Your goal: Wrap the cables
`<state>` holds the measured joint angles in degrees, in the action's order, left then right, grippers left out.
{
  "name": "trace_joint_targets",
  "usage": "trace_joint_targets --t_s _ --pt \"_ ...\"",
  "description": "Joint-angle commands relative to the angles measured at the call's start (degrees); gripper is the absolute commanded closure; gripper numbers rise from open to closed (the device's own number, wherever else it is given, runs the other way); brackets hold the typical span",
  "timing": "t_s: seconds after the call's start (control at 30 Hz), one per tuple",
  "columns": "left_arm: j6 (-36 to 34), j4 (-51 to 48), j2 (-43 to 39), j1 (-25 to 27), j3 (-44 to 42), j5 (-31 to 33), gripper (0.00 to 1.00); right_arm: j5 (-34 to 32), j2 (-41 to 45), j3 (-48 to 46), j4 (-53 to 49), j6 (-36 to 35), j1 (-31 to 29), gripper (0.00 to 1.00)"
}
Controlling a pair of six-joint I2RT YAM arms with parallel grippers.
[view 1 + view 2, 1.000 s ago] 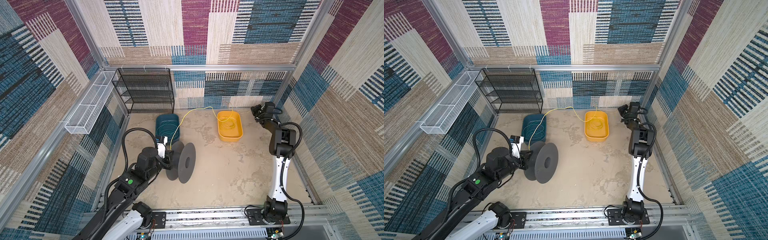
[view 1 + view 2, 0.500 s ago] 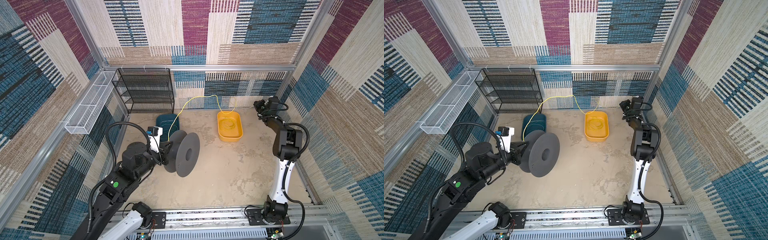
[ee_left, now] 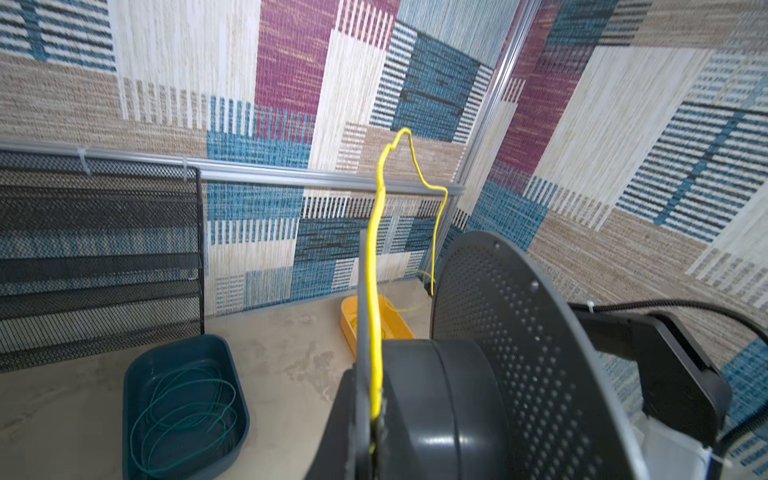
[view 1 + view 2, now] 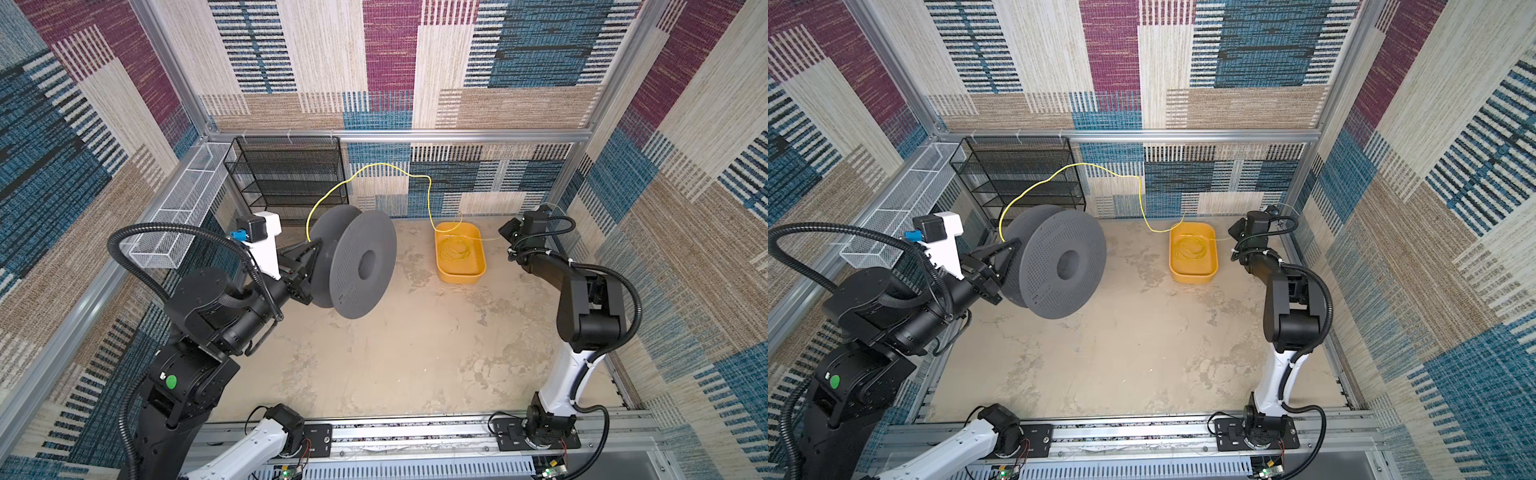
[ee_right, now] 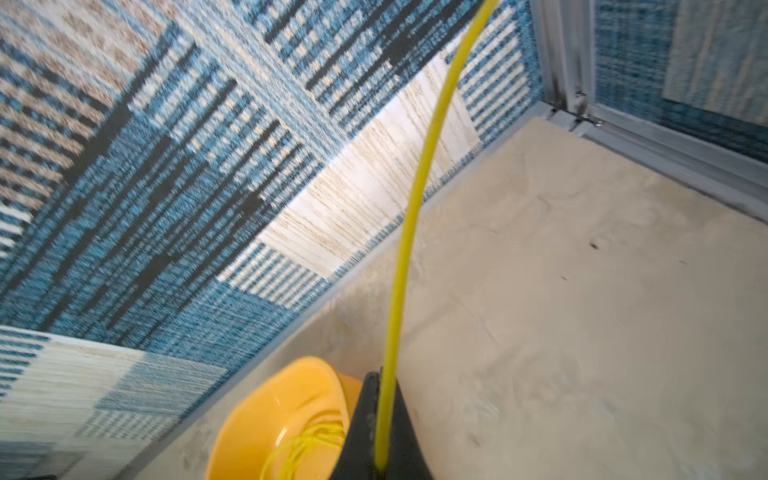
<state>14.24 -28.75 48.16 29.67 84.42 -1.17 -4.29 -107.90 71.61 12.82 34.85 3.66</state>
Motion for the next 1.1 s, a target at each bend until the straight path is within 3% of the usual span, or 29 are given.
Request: trace_joint_targets --t_s 0.0,0.13,0.4,0.5,0.63,0.77,1.0,1.07 --pt "1.7 8.9 1.5 -0.3 2.3 2.7 1.0 -6.2 4.2 -4.3 2.6 -5.3 -1.3 1.0" --pt "2.3 12.2 4.5 -1.6 6.5 3.7 1.0 -10.2 10.3 -11.0 2.5 -6.2 -3.8 1.0" --pt "11.7 15.9 12.9 -11.3 16.1 -6.7 1.0 -13.2 19.2 -22.7 3.0 -3.7 -6.0 1.0" --pt "20.1 18.5 16.2 -19.0 18.5 -14.6 1.0 -14.5 19.8 -23.7 1.6 -4.3 -6.1 1.0" --pt "37.4 29.2 20.8 -33.0 18.2 -24.2 1.0 -14.7 23.4 -27.0 2.1 -5.4 -7.7 1.0" --pt "52.1 40.4 27.0 -42.0 18.2 -28.4 1.0 -16.2 25.3 -28.6 0.3 -7.7 -9.7 1.0" --pt "49.3 37.7 30.2 -44.4 19.5 -22.9 1.0 -20.0 34.6 -34.9 -2.3 -9.4 -15.7 1.0" --pt "45.3 35.1 30.6 -44.3 20.6 -21.1 1.0 -20.9 38.4 -36.7 -3.9 -9.3 -17.7 1.0"
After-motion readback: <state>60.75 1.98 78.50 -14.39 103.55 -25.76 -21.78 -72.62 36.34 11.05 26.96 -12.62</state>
